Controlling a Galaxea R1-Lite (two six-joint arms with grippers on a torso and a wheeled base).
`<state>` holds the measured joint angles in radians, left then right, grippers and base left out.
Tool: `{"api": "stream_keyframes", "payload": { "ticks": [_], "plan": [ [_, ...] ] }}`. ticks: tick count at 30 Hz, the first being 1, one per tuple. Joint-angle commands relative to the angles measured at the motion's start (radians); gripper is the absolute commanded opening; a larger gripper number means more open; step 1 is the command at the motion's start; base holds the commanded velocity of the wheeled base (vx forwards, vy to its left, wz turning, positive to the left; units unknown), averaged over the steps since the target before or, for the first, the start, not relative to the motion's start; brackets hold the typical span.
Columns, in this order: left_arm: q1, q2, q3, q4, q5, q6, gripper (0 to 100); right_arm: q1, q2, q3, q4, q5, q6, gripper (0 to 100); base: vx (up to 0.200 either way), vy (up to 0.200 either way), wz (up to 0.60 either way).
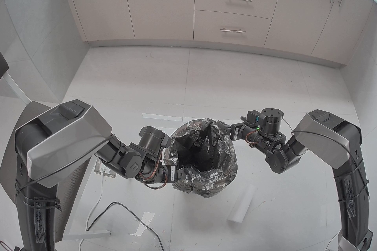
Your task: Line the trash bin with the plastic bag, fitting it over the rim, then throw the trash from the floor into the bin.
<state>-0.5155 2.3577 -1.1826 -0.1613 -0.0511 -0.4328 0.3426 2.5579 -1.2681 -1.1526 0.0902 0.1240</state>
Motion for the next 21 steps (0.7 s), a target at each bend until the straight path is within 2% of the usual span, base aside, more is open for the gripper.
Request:
{"api": "stream_keyframes", "payload": {
  "ticks": [1,6,12,13,16,21],
  "plan": [
    [-0.003,0.038,-0.008,-0.003,0.013,0.009,100,0.001,0.007,0.001,-0.003,0.0,0.0,100,0.0,0.0,0.0],
    [-0.004,0.045,-0.006,0.0,0.027,0.016,100,-0.002,0.013,0.001,-0.004,0.0,0.0,100,0.0,0.0,0.0],
    [-0.008,0.048,-0.003,0.016,0.051,0.069,100,-0.002,0.013,0.003,-0.004,0.0,0.0,100,0.0,0.0,0.0],
    [-0.015,0.072,-0.003,0.037,0.108,0.135,100,-0.002,0.015,0.003,-0.013,0.0,0.0,100,0.0,0.0,0.0],
    [-0.031,0.097,-0.003,0.034,0.169,0.167,100,-0.002,0.018,0.001,-0.015,0.0,0.0,100,0.0,0.0,0.0],
    [-0.038,0.111,-0.006,0.034,0.201,0.177,100,-0.002,0.022,0.001,-0.015,0.0,0.0,100,0.0,0.0,0.0]
  ]
}}
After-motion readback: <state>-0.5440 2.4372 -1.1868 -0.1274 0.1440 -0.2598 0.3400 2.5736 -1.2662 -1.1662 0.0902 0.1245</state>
